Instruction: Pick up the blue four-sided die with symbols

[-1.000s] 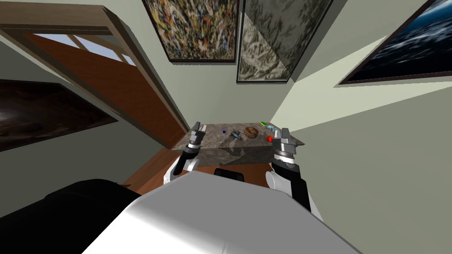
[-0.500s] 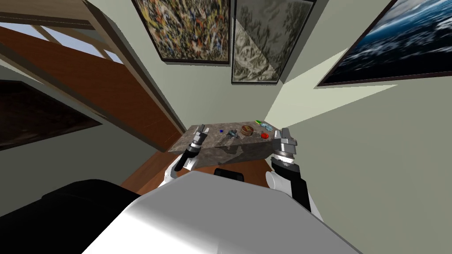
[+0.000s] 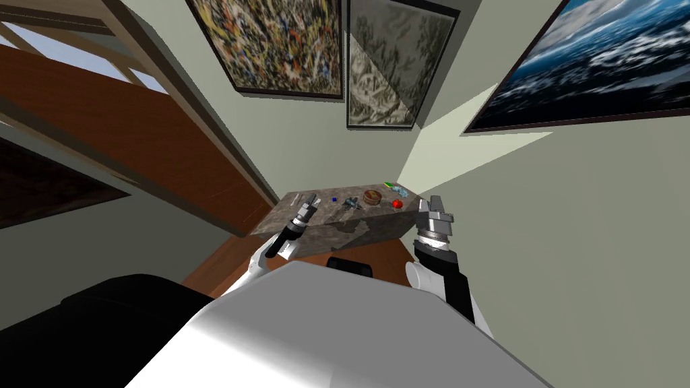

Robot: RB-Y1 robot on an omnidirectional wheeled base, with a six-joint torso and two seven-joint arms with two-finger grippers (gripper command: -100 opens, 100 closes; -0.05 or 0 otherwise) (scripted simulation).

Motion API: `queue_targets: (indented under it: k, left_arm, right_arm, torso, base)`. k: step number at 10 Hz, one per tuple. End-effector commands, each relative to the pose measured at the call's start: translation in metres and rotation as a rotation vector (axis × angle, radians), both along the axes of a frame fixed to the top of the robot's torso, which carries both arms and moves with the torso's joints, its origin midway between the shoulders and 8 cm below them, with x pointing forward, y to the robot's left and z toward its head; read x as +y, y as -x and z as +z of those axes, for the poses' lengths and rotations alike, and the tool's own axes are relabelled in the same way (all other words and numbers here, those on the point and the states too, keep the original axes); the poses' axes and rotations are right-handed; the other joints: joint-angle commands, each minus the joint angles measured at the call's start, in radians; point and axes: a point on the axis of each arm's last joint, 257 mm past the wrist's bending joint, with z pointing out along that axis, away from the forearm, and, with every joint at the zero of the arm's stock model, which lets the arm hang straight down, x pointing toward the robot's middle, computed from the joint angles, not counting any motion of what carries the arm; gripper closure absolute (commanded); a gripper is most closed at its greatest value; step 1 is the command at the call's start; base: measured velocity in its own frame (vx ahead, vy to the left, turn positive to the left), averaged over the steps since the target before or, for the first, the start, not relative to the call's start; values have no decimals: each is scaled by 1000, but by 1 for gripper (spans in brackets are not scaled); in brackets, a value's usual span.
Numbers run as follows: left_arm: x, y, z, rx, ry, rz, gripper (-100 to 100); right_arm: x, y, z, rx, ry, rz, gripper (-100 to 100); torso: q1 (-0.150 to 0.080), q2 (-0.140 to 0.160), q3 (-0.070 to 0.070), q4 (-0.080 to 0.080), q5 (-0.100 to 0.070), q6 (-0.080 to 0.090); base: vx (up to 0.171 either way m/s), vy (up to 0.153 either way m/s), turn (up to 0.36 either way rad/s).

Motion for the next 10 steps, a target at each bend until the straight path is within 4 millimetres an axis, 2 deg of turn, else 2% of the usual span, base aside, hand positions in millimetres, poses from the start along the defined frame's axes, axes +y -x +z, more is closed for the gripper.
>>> queue_targets:
  k: [1, 2, 3, 4, 5, 6, 7, 8, 9, 10]
  left_arm:
    - [2, -9, -18, 55, -28, -14, -100]
    - [2, -8, -18, 56, -37, -17, -100]
    - [7, -15, -35, 105, -58, -25, -100]
    - [7, -15, -35, 107, -69, -29, -100]
    - [12, -21, -53, 157, -92, -34, -100]
    - [13, -21, -53, 159, -103, -37, -100]
    - [19, -26, -71, 210, -125, -39, -100]
    - [20, -26, -71, 212, -139, -42, -100]
    - [28, -31, -89, 264, -161, -41, -100]
    - [29, -31, -89, 266, -176, -44, -100]
  right_arm:
    - [0, 0, 0, 0, 0, 0, 0]
    - [0, 0, 0, 0, 0, 0, 0]
    - [0, 0, 0, 0, 0, 0, 0]
    - [0, 0, 0, 0, 0, 0, 0]
    - [0, 0, 0, 0, 0, 0, 0]
    - [0, 0, 0, 0, 0, 0, 0]
    - [0, 0, 0, 0, 0, 0, 0]
    - [0, 0, 0, 0, 0, 0, 0]
    - [0, 0, 0, 0, 0, 0, 0]
    - [0, 0, 0, 0, 0, 0, 0]
  torso:
    - [0, 0, 0, 0, 0, 0]
    - [-1, 0, 0, 0, 0, 1]
    - [0, -1, 0, 0, 0, 0]
    - [0, -1, 0, 0, 0, 0]
    - [0, -1, 0, 0, 0, 0]
    - [0, -1, -1, 0, 0, 0]
    - [0, -1, -1, 0, 0, 0]
    - [0, -1, -1, 0, 0, 0]
    - [0, -1, -1, 0, 0, 0]
    - [0, -1, -1, 0, 0, 0]
  base:
    - [-30, -29, -183]
    - [-23, -20, -69]
    - [-27, -25, -128]
    - [-21, -20, -113]
    - [-20, -24, -160]
    - [-15, -19, -85]
    - [-16, -24, -160]
    - [-15, -18, -94]
    - [-14, -28, -142]
    - [-10, -24, -106]
